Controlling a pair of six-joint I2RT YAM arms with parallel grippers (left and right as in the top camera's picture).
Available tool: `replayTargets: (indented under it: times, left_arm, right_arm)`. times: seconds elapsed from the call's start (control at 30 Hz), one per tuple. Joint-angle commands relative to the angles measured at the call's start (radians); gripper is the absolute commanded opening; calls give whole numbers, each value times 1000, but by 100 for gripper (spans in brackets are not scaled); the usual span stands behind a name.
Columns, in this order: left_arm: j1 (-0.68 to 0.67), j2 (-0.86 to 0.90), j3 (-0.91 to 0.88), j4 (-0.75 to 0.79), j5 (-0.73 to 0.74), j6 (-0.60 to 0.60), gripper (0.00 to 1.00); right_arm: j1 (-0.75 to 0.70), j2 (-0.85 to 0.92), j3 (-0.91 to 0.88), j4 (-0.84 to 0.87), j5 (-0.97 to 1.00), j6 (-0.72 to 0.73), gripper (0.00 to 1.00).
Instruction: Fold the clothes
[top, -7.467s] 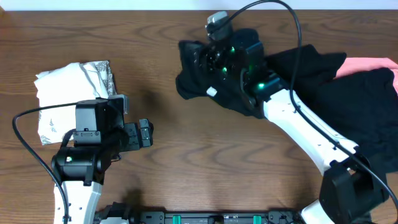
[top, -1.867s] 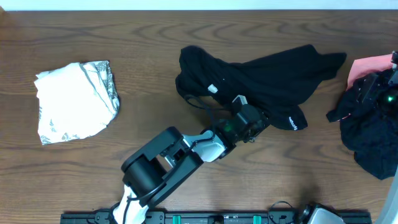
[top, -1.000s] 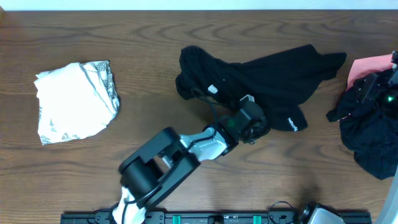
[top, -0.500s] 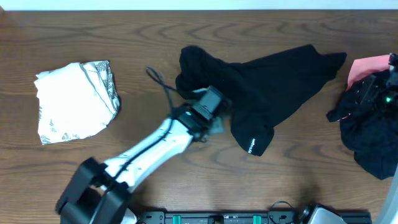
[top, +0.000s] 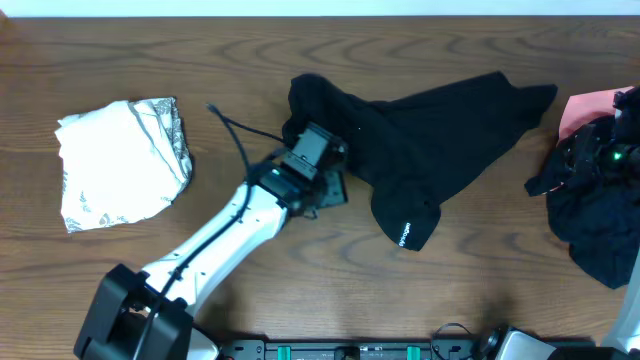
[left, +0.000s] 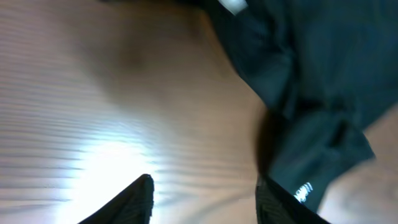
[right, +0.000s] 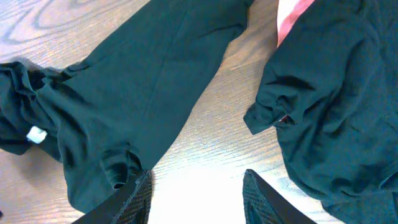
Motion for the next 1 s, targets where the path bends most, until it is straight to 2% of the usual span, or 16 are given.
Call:
replayTargets:
  times: [0.0, 0.13, 0.23, 0.33, 0.57, 0.9, 0.97]
  left_arm:
    - [-51, 21, -11, 25, 48, 28, 57]
    - [-116, 70, -16, 89, 71, 42, 60]
    - [-153, 127, -16, 204, 144, 79, 61]
    - [-176, 196, -16, 276, 152, 79, 61]
    - [-178, 311, -16, 310, 151, 60, 61]
    - [-178, 315, -16, 410, 152, 60, 61]
    - [-178, 315, -16, 436, 153, 60, 58]
  right_arm:
    - [9, -3, -1, -2, 3, -15, 46]
    - [10, -3, -1, -2, 2, -15, 46]
    - [10, -3, -1, -3, -1, -15, 46]
    - [9, -3, -1, -6, -1, -15, 46]
    - [10, -3, -1, -6, -1, -15, 46]
    - [10, -3, -1, -6, -1, -15, 46]
    - [10, -3, -1, -6, -1, -15, 46]
